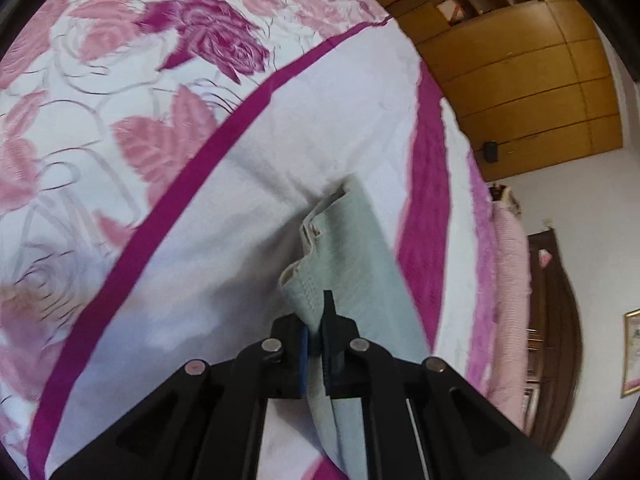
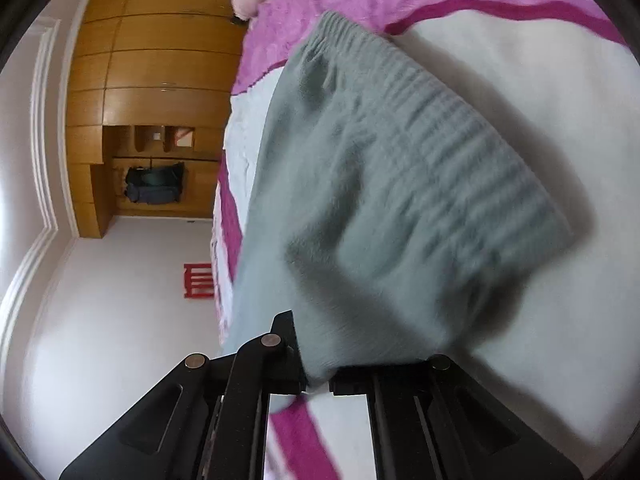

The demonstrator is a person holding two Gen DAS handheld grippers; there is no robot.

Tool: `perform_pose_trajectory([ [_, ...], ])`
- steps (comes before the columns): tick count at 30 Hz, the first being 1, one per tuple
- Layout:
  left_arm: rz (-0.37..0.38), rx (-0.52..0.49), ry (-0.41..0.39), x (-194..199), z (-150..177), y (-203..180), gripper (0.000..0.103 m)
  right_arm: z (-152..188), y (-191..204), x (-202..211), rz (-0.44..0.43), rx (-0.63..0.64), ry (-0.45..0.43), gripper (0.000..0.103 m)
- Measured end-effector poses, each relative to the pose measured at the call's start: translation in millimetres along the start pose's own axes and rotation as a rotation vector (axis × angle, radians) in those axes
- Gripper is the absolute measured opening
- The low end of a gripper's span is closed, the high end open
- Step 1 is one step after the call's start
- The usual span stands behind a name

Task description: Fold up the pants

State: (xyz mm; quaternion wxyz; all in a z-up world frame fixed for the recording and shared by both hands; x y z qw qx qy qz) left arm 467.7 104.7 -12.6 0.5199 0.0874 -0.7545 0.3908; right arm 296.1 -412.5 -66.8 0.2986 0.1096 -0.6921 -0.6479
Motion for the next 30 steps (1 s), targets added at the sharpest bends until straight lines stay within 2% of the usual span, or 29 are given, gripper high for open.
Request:
perform_pose_trajectory([
  [5, 0.054, -0.006, 0.016, 50.3, 27.4, 28.4, 0.005, 21.0, -4.0, 33.8, 0.038, -0.082, 0.062, 0.006],
  [8, 0.089, -0.004, 0.043, 82.6, 54.0, 60.3, 0.005, 39.2, -2.1, 55.4, 0.095, -0.031, 0.092, 0.007],
  [12, 0.133, 0.027, 0.049, 124.5, 103.8, 113.8, 0.005, 72.7, -13.1, 81.8, 0.149, -0.008, 0.138, 0.007],
  [15, 0.181, 0.05, 0.057, 148.8, 148.3, 159.9, 0.005, 89.8, -21.6, 110.7, 0.167, -0.001, 0.132, 0.007],
  [18, 0.21, 0.083, 0.073, 161.5, 186.2, 208.2, 0.005, 99.1, -43.3, 139.7, 0.213, -0.026, 0.115, 0.014],
  [19, 0.204, 0.077, 0.075, 163.1, 194.9, 218.0, 0.005, 94.5, -52.4, 148.5, 0.251, -0.029, 0.085, 0.019],
  [20, 0.201, 0.071, 0.072, 165.0, 204.6, 229.1, 0.005, 90.2, -56.6, 159.5, 0.292, -0.015, 0.049, 0.031],
  [22, 0.204, 0.081, 0.061, 168.1, 218.4, 246.4, 0.007, 75.6, -39.6, 176.8, 0.431, 0.138, -0.038, 0.047],
  [23, 0.192, 0.091, 0.042, 170.4, 222.4, 258.2, 0.011, 77.0, -24.1, 183.0, 0.5, 0.259, -0.073, 0.052],
  [24, 0.183, 0.088, 0.025, 171.7, 224.6, 266.2, 0.034, 78.5, -0.9, 181.0, 0.573, 0.426, -0.108, 0.053],
  [25, 0.174, 0.056, 0.0, 174.6, 227.5, 274.9, 0.046, 82.1, 24.7, 168.0, 0.611, 0.587, -0.12, 0.053],
  [26, 0.175, -0.015, -0.033, 177.7, 230.5, 279.0, 0.054, 101.1, 55.9, 146.4, 0.594, 0.766, -0.099, 0.053],
  [27, 0.175, -0.131, -0.095, 182.3, 233.7, 281.5, 0.053, 123.3, 80.5, 121.3, 0.53, 0.886, -0.05, 0.053],
  [28, 0.134, -0.196, -0.135, 183.7, 235.1, 285.3, 0.052, 159.1, 103.3, 92.1, 0.416, 0.995, 0.034, 0.052],
  [29, 0.081, -0.245, -0.158, 184.7, 238.7, 288.9, 0.043, 197.6, 120.4, 64.9, 0.3, 1.085, 0.128, 0.034],
  [30, 0.072, -0.284, -0.165, 187.2, 240.5, 285.5, 0.041, 240.9, 133.9, 37.3, 0.192, 1.173, 0.231, 0.019],
])
Point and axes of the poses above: each gripper's, at about its wrist camera, not at the fingertips, and x roughly against the way its jaws point, y to its left, z to its underside, the point moved 9 cm from there along -x, roughly the way its jaws point, and after that the axes turned 11 degrees about -z, right-handed, at the moved point
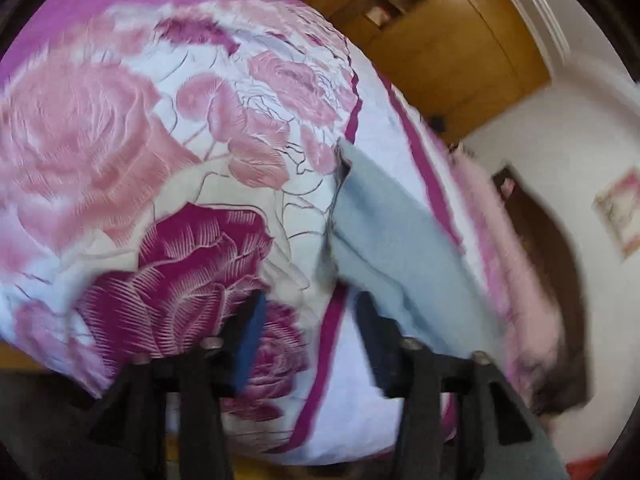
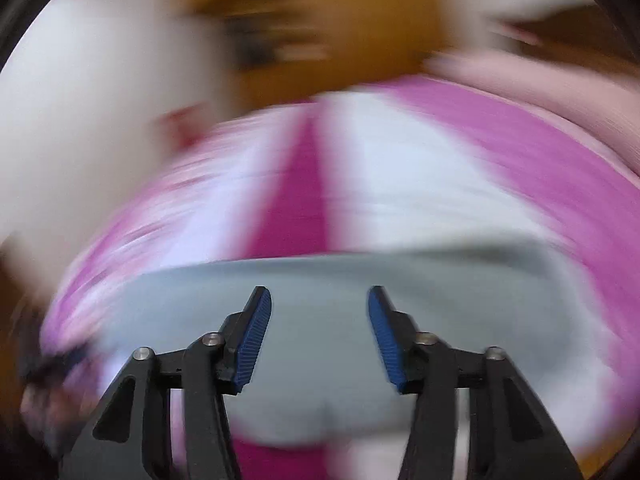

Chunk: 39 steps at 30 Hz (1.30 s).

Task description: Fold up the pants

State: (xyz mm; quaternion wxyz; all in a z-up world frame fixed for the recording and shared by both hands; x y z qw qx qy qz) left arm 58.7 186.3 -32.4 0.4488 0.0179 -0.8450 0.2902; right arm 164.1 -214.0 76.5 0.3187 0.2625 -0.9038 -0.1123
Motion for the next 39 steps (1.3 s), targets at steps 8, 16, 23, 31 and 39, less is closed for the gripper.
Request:
perform_pose_trajectory([
  [8, 0.094, -0.049, -0.14, 15.0, -16.5, -12.9, 0.042, 95.7, 217.3, -157.9, -0.252, 0.639, 0.375, 0.013],
  [16, 0.248, 0.02, -0.031, -16.5, -21.6, -2.6, 0.043, 115.8, 227.0, -194.0, -0.177, 0.741, 0.422, 0.013],
  [23, 0.264, 0.053, 0.025, -33.5, -30.6, -3.5, 0.002, 104.6, 255.2, -209.6, -0.33, 0.766, 0.403, 0.013],
  [31, 0.174, 0.027, 0.008, -24.2, -23.8, 0.8, 0.002, 116.0, 272.4, -237.8, -0.213, 0.899, 0.387, 0.003],
  [39, 0.268, 0.153, 0.05, -21.4, -33.9, 21.1, 0.006, 101.3, 285.5, -206.1, -0.289, 0.844, 0.296, 0.003],
])
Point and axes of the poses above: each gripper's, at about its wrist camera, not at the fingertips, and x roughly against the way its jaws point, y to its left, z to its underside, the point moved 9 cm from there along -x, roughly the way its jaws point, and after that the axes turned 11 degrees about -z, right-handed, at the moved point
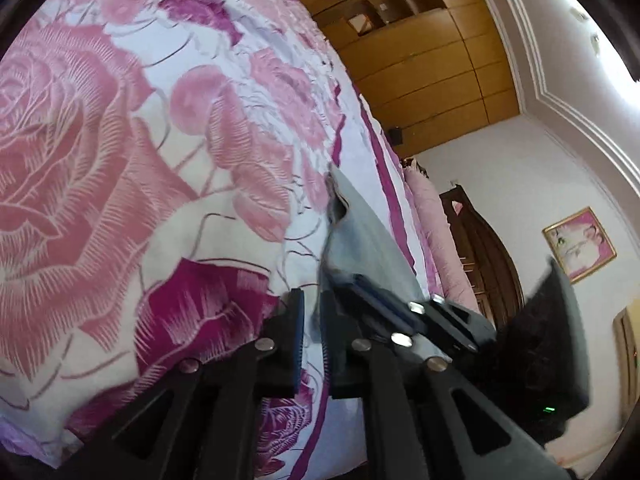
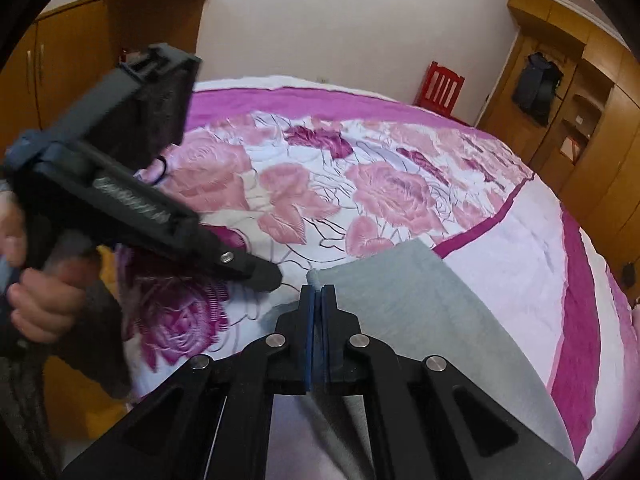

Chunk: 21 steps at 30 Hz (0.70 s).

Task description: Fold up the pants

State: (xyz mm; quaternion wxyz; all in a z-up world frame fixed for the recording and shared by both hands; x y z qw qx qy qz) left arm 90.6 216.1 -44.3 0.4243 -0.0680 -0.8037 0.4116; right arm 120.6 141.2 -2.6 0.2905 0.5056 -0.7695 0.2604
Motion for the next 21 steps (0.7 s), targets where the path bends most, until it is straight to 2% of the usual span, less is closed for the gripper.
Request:
perform_pose_trajectory([
  [7, 0.014, 0.077, -0.036, 5.4, -12.7, 9.1, 0.006, 10.1, 16.6, -9.7, -0.015, 0.029, 0.051, 0.003],
  [13, 0.007, 0.077, -0.042, 8.8, -8.4, 12.5, 0.006, 6.9, 20.6, -15.0, -0.027, 0.014, 0.047, 0.003],
  [18, 0.032, 0.099, -0.07, 22.3, -17.6, 17.9, 0.006, 16.1, 21.2, -30.8, -0.04, 0.016, 0.099, 0.003],
  [19, 0.046, 0.102, -0.081, 25.4, -19.7, 17.3, 0.006, 18.7, 20.2, -32.1, -0.05, -0.002, 0.105, 0.005],
  [21, 0.079, 0.103, -0.083, 30.0, -22.1, 15.0, 0.006, 21.3, 16.3, -21.8, -0.113, -0.089, 0.093, 0.015],
])
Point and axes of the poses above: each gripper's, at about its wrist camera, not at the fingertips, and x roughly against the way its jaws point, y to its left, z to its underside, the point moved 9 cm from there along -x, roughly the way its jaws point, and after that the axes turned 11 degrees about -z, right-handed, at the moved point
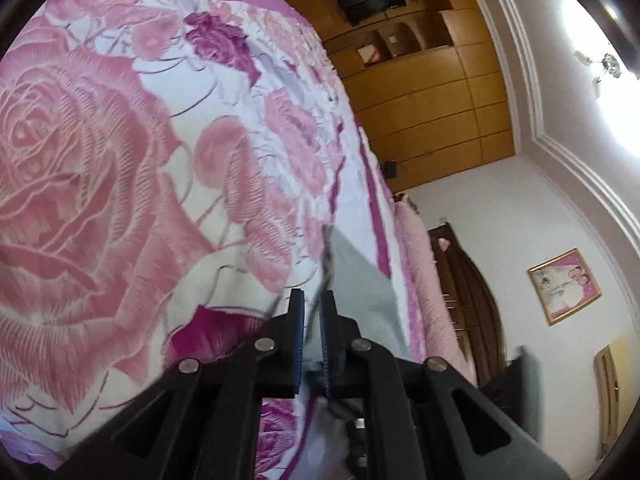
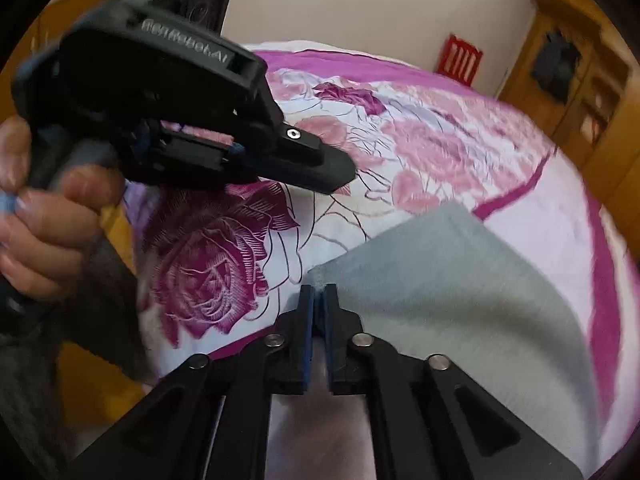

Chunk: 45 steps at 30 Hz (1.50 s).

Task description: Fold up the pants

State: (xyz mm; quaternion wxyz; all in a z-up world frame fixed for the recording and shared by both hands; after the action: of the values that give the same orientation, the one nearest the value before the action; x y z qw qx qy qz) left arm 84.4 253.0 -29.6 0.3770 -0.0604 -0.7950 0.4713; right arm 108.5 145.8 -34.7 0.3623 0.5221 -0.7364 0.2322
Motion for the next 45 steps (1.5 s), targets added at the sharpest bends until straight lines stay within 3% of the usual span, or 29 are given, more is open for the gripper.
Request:
perform_pose_trajectory([
  [2, 0.028, -0.006, 0.004, -1.5, -0.1, -8.6, 0.006, 8.7, -3.8, 17.5, -0.039, -0.081, -0.002, 0.024],
  [4, 0.041, -0.066, 0.012, -7.3, 1.8, -27.6, 0.006, 24.2, -9.5, 47.0, 0.013, -0.112, -0.048, 0.027],
  [6, 0.01, -0.167, 0.016, -15.6, 3.9, -46.8, 0.006, 52.5, -15.7, 82.2, 0.112, -0.112, -0.097, 0.033],
  [10, -0.041, -0.343, 0.136, -43.0, 24.4, -79.5, 0.006, 132.0, -45.1, 133.2, 0.355, -0.2, -0.053, 0.038],
  [11, -0.105, -0.398, 0.18, -52.1, 34.0, -80.0, 0.006, 147.5, -50.6, 141.6, 0.388, -0.23, -0.045, 0.044],
  [14, -0.356, -0.576, 0.264, -77.4, 64.5, -63.0, 0.005, 187.1, -60.0, 156.5, 0.437, -0.275, -0.015, 0.046],
  [16, -0.4, -0.626, 0.238, -79.2, 70.8, -59.1, 0.005, 186.6, -58.2, 153.6, 0.44, -0.246, -0.02, 0.046],
  [18, -0.389, -0.614, 0.237, -76.1, 69.8, -57.1, 0.005, 184.7, -57.5, 147.3, 0.452, -0.197, 0.003, 0.041],
  [20, -0.366, -0.559, 0.248, -73.3, 66.9, -50.4, 0.003, 190.6, -58.8, 141.8, 0.446, -0.183, 0.061, 0.02],
  [24, -0.326, -0.479, 0.259, -64.8, 57.7, -39.7, 0.002, 207.2, -65.3, 156.1, 0.445, -0.226, 0.078, 0.018],
  [27, -0.335, -0.443, 0.226, -62.1, 47.2, -35.7, 0.003, 214.0, -76.6, 177.6, 0.538, -0.273, 0.044, 0.021],
  [29, -0.335, -0.416, 0.218, -59.6, 43.8, -36.5, 0.002, 223.5, -84.8, 186.1, 0.618, -0.306, 0.067, 0.026],
  [30, -0.337, -0.41, 0.216, -59.6, 43.0, -36.0, 0.002, 227.5, -87.2, 186.1, 0.645, -0.313, 0.098, 0.023],
  [31, -0.345, -0.417, 0.21, -59.2, 43.6, -36.0, 0.002, 232.3, -87.5, 185.5, 0.662, -0.319, 0.118, 0.001],
  [35, -0.377, -0.454, 0.193, -57.3, 46.1, -36.5, 0.002, 236.5, -78.4, 189.1, 0.625, -0.364, 0.086, 0.002],
  [39, -0.367, -0.425, 0.188, -60.3, 47.7, -37.7, 0.002, 241.0, -72.2, 196.4, 0.587, -0.389, 0.045, 0.002],
  [40, -0.366, -0.421, 0.188, -60.8, 48.2, -37.8, 0.002, 240.6, -70.6, 198.4, 0.564, -0.403, 0.019, 0.006],
  [43, -0.367, -0.41, 0.188, -61.2, 48.1, -37.1, 0.002, 242.5, -65.4, 200.4, 0.456, -0.48, -0.038, 0.054],
  [45, -0.371, -0.409, 0.187, -60.8, 47.7, -37.3, 0.002, 249.6, -59.1, 210.2, 0.451, -0.561, -0.115, 0.057],
])
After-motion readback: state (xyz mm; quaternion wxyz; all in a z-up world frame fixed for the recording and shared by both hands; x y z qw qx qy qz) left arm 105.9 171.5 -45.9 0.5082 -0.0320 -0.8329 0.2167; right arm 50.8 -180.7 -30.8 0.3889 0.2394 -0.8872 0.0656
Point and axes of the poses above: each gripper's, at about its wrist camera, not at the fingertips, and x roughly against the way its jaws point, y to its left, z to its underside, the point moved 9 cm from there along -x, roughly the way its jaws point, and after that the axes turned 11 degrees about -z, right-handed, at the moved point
